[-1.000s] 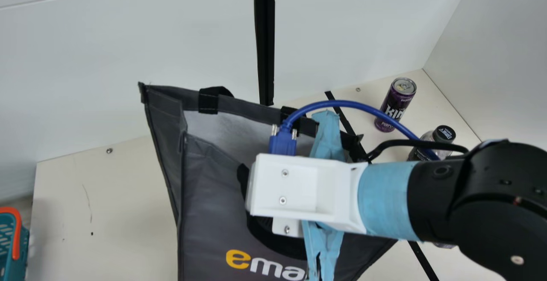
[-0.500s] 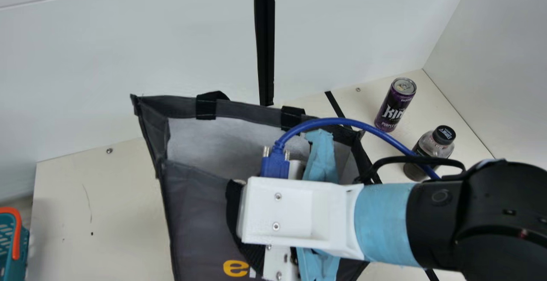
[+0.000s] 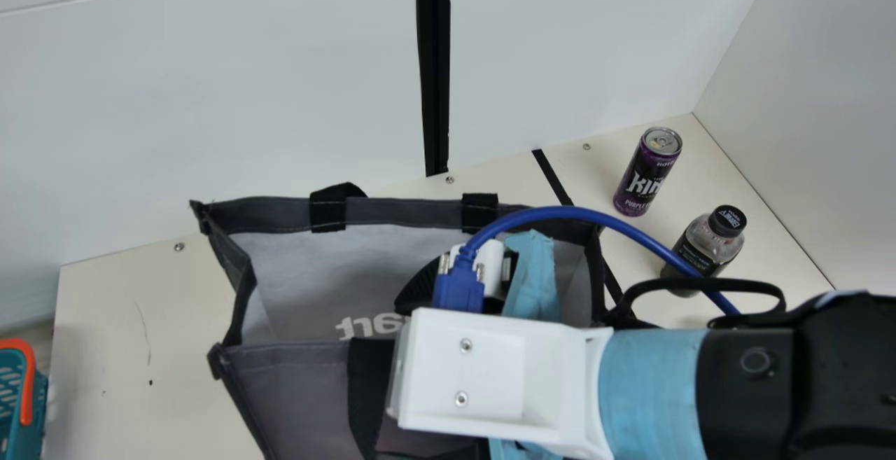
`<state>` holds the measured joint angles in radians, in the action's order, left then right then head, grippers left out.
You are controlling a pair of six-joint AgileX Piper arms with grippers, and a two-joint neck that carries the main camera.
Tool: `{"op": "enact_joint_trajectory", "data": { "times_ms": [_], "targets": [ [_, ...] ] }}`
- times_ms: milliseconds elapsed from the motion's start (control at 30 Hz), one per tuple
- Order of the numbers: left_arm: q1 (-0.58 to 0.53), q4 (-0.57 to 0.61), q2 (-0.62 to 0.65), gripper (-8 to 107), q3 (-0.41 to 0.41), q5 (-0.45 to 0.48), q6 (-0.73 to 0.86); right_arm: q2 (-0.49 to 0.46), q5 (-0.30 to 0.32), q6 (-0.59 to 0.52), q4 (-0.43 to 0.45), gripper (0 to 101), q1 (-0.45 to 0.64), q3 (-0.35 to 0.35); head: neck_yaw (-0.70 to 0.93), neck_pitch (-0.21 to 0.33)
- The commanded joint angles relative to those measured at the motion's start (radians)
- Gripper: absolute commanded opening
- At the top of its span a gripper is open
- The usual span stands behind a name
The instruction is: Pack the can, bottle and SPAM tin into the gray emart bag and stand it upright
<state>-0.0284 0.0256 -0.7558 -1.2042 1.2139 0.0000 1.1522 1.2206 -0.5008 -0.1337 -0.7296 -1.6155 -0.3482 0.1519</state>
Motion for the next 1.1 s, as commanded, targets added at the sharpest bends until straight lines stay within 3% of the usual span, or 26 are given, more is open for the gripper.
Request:
{"op": "enact_joint_trajectory", "data": {
  "times_ms": [0,600,1067],
  "targets": [
    [0.000,0.000,0.000,90,0.000,0.000,0.000,-0.002,-0.001,0.010,0.009,95,-0.008,-0.004,-0.001,0.023],
    [0.000,0.000,0.000,90,0.000,0.000,0.000,-0.028,-0.001,0.038,0.079,95,-0.064,-0.090,-0.001,0.023],
    [0.000,0.000,0.000,90,0.000,0.000,0.000,-0.048,-0.001,0.051,0.080,95,-0.046,-0.170,-0.001,0.023]
  ]
}}
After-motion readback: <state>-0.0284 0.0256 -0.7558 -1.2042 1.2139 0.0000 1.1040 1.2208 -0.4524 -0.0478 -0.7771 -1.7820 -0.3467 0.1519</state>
